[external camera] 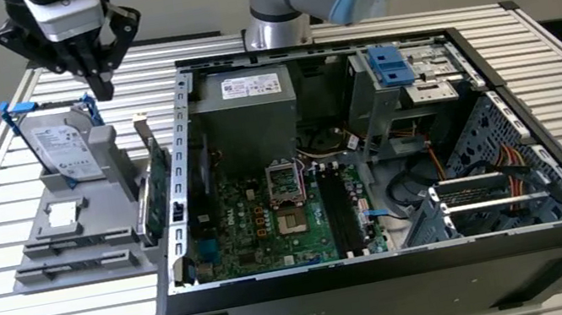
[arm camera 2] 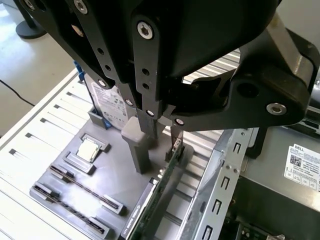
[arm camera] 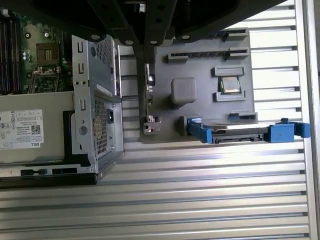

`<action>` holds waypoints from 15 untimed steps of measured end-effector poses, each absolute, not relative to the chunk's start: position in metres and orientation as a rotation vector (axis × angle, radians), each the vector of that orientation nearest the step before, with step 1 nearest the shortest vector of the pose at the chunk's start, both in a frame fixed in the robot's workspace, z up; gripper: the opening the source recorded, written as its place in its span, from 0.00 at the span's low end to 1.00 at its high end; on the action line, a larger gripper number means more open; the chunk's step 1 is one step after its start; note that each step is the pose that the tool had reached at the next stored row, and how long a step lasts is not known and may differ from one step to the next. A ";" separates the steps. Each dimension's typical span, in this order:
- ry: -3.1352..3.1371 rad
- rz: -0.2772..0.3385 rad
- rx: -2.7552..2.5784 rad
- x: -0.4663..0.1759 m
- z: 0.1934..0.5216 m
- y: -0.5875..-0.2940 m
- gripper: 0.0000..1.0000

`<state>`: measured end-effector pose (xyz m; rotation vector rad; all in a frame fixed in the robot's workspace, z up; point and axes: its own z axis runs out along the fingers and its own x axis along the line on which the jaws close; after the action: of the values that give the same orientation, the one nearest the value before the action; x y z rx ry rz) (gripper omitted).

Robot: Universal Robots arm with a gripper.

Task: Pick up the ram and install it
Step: 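Reach for the ram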

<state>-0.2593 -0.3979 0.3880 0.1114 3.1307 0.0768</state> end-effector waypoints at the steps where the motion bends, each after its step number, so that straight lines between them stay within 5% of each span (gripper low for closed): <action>1: 3.131 0.077 0.111 -0.261 0.388 -0.398 0.00; 15: 3.134 0.077 0.112 -0.288 0.388 -0.398 0.00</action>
<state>-0.2881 -0.3979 0.3880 0.1116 3.1341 0.0768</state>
